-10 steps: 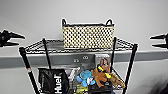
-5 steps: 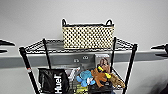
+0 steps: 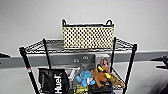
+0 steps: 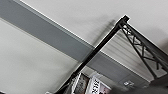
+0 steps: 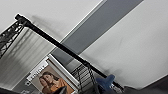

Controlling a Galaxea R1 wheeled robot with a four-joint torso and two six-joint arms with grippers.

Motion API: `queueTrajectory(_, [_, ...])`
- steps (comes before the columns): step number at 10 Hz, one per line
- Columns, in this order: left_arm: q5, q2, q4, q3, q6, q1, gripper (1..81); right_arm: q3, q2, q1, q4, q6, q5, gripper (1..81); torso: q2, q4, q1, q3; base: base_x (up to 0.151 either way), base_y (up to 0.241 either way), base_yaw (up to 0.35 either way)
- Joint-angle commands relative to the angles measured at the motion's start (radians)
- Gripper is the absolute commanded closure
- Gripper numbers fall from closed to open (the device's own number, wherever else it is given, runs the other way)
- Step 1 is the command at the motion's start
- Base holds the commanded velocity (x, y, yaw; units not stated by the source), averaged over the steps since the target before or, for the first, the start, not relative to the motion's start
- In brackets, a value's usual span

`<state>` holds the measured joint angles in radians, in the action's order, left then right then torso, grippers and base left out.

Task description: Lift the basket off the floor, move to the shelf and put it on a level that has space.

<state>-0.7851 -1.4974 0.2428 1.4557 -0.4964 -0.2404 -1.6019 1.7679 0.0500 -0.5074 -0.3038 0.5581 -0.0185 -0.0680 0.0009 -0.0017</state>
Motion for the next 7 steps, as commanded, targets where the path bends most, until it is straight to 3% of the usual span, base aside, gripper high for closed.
queueTrajectory(1, [0.050, -0.012, -0.002, -0.014, 0.027, 0.080, 1.0, -0.018, 0.029, 0.021, -0.013, 0.009, -0.001, 1.0, 0.000, 0.000, 0.000, 0.000, 0.000, 0.000, 0.000])
queueTrajectory(2, [0.116, -0.011, -0.002, -0.014, 0.032, 0.141, 1.0, -0.028, 0.037, 0.072, -0.014, 0.011, -0.009, 1.0, 0.000, 0.000, 0.000, 0.000, 0.000, 0.000, 0.000])
queueTrajectory(5, [0.145, -0.043, -0.003, -0.029, 0.035, 0.280, 1.0, -0.056, 0.066, 0.193, -0.013, 0.019, -0.012, 1.0, 0.000, 0.000, 0.000, 0.000, 0.000, 0.000, 0.000])
queueTrajectory(7, [0.210, -0.072, -0.003, -0.029, 0.058, 0.401, 1.0, -0.113, 0.118, 0.285, -0.013, 0.060, -0.017, 1.0, 0.000, 0.000, 0.000, 0.000, 0.000, 0.000, 0.000])
